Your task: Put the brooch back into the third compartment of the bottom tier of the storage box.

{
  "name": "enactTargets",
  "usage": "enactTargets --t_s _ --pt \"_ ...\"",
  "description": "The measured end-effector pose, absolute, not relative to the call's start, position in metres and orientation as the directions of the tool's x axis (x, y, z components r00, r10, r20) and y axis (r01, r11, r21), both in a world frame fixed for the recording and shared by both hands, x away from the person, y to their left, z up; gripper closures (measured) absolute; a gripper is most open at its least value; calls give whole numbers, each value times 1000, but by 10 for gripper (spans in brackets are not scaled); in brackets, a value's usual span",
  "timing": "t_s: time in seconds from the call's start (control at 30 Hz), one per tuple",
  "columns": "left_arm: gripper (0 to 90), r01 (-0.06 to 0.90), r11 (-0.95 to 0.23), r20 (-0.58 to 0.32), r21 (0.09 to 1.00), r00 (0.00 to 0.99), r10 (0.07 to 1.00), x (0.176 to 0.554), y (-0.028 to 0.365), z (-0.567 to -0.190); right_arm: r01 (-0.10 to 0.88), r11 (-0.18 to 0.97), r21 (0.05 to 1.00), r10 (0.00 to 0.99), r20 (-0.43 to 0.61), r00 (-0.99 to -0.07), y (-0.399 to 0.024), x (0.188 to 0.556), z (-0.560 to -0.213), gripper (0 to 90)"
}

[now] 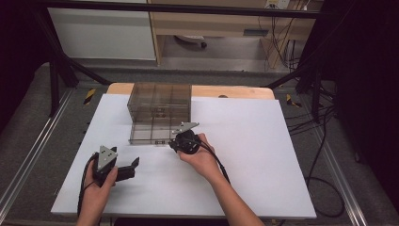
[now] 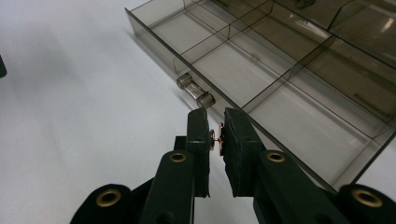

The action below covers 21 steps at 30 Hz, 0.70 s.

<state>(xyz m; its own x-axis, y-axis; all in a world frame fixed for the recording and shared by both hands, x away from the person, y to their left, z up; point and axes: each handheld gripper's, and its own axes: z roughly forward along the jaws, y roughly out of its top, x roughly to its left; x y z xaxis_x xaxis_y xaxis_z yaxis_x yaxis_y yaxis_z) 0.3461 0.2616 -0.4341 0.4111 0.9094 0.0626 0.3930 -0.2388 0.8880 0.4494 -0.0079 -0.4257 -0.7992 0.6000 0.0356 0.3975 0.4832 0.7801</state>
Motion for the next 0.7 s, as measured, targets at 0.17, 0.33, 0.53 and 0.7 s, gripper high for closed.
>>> enactTargets --t_s 0.17,0.33,0.53,0.7 --pt "73 395 -241 63 887 412 909 346 262 -434 401 446 800 619 49 -784 -12 450 -422 810" --pt "73 396 -238 61 887 410 910 346 262 -434 393 416 820 635 48 -771 -15 452 -419 810" --pt "73 401 -239 60 884 411 910 347 261 -435 375 399 836 648 32 -761 -16 453 -417 810" --pt "73 403 -241 62 883 410 910 346 261 -435 371 377 849 659 35 -751 -20 453 -415 810"
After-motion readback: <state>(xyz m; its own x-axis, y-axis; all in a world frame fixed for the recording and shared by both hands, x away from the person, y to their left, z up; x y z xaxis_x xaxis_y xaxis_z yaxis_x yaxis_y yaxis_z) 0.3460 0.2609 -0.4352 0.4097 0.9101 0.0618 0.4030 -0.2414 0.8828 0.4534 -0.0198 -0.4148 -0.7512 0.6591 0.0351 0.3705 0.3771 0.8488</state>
